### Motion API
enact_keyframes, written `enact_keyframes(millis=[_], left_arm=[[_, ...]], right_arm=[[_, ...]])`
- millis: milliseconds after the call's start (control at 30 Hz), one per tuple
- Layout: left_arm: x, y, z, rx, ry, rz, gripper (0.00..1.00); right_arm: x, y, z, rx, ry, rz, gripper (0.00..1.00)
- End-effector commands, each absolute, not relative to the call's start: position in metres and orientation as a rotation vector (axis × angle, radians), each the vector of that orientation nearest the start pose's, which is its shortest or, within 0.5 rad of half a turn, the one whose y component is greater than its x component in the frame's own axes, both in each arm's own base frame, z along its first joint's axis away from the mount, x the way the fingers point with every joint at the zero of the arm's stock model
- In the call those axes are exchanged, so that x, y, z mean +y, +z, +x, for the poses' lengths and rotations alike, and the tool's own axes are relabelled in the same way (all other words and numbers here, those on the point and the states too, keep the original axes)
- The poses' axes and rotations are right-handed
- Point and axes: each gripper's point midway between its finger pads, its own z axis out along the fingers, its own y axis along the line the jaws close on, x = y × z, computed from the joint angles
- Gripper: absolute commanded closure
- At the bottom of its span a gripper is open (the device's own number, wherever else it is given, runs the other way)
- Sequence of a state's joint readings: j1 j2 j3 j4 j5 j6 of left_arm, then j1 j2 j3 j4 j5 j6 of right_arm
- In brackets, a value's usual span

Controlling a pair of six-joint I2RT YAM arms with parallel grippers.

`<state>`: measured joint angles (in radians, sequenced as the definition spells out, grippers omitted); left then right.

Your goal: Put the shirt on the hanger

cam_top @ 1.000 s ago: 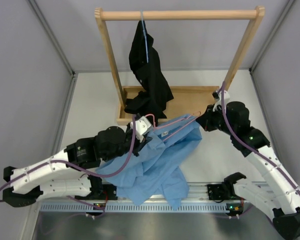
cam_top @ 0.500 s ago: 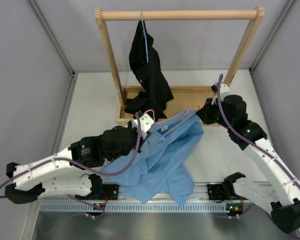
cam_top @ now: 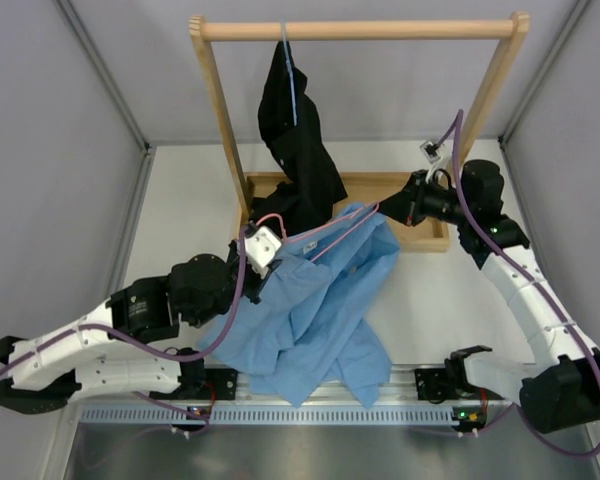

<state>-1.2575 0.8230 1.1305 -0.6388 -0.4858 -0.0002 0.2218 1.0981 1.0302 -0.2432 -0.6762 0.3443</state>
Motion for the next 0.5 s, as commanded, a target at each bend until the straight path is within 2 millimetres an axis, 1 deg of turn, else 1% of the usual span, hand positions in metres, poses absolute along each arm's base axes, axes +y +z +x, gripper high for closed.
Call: enact_keyframes(millis=[0,67,133,167,200,267,300,367,400,433,467], left_arm=[[-0.19,0.313,0.154,1.702,-0.312,0.885,1.0],[-0.186,0.308,0.158,1.712,-0.264,0.881,1.0],[-0.183,0.299,0.163,1.724,-0.201,0.888,1.0],[-0.183,0.296,0.165,1.731,-0.178,0.893,1.0],[-0.185,0.292,0.167,1.738,-0.155,0.905,1.0],[-0.185,0.291,0.171,1.743,-0.122,0.899,1.0],[-0.186,0.291,0.172,1.745,-0.111,0.903,1.0],[-0.188,0.291,0.177,1.748,-0.073,0.904,1.0],[-0.188,0.291,0.178,1.749,-0.056,0.904,1.0],[-0.189,0.29,0.181,1.752,-0.033,0.909,1.0],[-0.189,0.293,0.181,1.748,-0.03,0.902,1.0]], right_arm=[[0.164,0.336,0.326,1.737,0.927,-0.356,1.0],[0.163,0.336,0.327,1.74,0.918,-0.366,1.0],[0.16,0.331,0.329,1.768,0.889,-0.346,1.0],[0.157,0.33,0.331,1.772,0.858,-0.348,1.0],[0.148,0.326,0.338,1.79,0.793,-0.301,1.0],[0.141,0.319,0.343,1.818,0.742,-0.264,1.0],[0.133,0.315,0.35,1.836,0.689,-0.207,1.0],[0.128,0.305,0.354,1.885,0.64,-0.158,1.0],[0.12,0.3,0.36,1.91,0.552,-0.107,1.0],[0.119,0.293,0.362,1.937,0.519,-0.099,1.0],[0.117,0.29,0.363,1.955,0.489,-0.09,1.0]])
